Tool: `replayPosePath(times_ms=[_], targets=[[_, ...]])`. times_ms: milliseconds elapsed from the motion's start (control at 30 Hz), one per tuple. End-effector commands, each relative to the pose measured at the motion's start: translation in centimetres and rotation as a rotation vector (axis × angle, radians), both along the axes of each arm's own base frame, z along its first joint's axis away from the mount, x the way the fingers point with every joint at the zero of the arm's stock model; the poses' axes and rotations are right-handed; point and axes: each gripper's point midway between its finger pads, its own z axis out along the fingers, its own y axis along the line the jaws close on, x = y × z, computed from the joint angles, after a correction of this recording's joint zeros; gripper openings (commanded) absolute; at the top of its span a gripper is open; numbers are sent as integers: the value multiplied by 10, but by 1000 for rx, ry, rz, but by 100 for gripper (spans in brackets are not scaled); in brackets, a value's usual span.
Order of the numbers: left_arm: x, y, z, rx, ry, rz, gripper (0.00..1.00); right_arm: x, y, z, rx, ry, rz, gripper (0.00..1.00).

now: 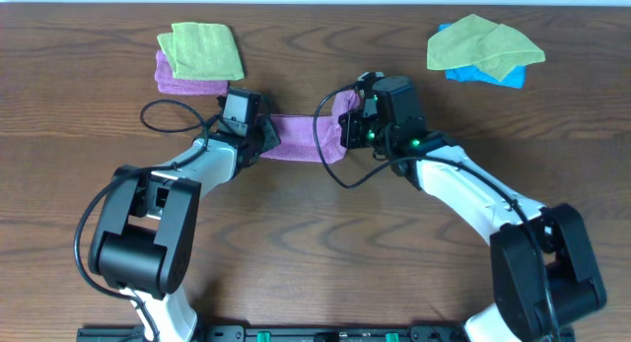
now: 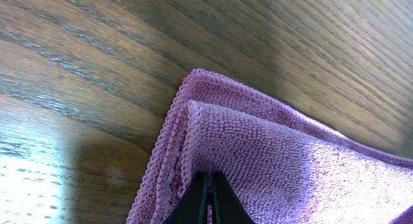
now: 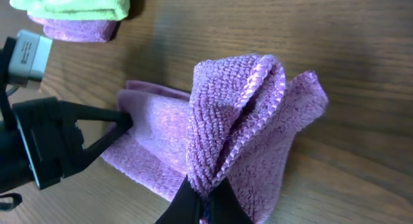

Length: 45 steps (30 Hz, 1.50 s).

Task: Fold the cloth
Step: 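Carry the strip's right end leftward with the right gripper, folding it in half, then lay the right end onto the left end and release the right gripper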

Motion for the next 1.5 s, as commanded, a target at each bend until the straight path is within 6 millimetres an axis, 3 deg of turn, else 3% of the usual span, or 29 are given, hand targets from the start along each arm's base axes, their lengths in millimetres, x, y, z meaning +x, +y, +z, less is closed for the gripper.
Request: replayPosePath(times_ms=[0,233,700,1133,1467], targets=[[-6,-12,-11,-14,43,-46,6,-1,16,17,6,-51,38,1],[-2,-14,-1,-4,36,-76,6,-6,34,23,-3,-77,71,1],[2,6,50,47,-49,-75,6,-11,52,27,1,-96,103,1],[-4,54,76,156,-63,7,6,4,92,16,-15,-55,160,1],[-5,86,84,166,-56,72,6,-11,117,-6,-37,-17,215,1]])
